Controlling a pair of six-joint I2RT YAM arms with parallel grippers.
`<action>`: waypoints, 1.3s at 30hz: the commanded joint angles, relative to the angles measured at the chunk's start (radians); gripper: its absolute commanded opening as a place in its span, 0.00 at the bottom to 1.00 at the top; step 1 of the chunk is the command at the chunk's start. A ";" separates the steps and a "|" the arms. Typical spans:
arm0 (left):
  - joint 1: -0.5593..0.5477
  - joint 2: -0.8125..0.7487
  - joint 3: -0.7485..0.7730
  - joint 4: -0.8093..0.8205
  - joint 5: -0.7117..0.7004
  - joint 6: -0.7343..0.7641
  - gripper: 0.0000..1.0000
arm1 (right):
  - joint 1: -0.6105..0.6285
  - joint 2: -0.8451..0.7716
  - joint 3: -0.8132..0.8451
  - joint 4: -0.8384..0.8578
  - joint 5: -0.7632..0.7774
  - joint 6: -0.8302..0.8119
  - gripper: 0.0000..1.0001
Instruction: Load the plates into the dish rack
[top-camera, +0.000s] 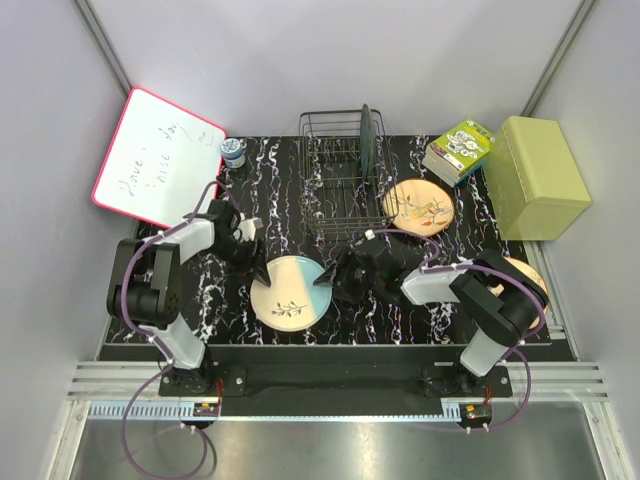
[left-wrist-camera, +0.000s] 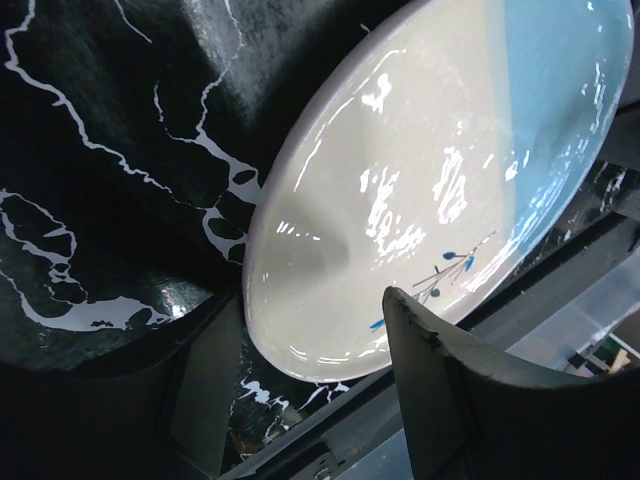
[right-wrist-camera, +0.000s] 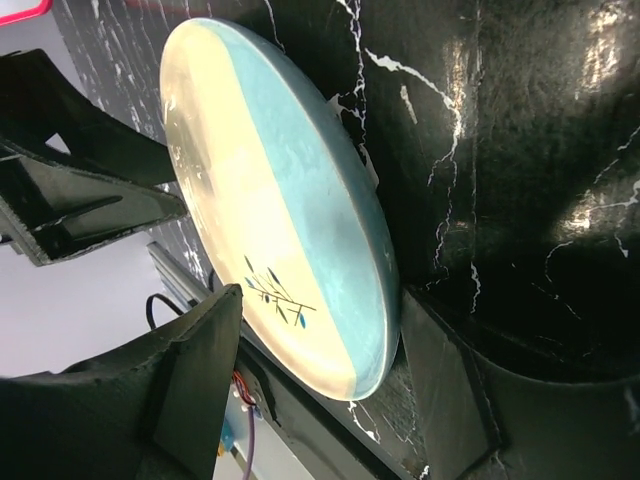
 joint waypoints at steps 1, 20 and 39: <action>-0.100 -0.001 -0.047 0.054 0.135 -0.088 0.58 | 0.054 0.048 -0.056 0.253 -0.096 0.023 0.71; -0.119 -0.013 -0.064 0.076 0.139 -0.111 0.53 | 0.086 -0.001 -0.097 0.478 -0.112 -0.135 0.27; 0.039 -0.780 0.245 0.204 -0.345 0.064 0.99 | -0.069 -0.293 0.779 -0.589 -0.010 -0.959 0.00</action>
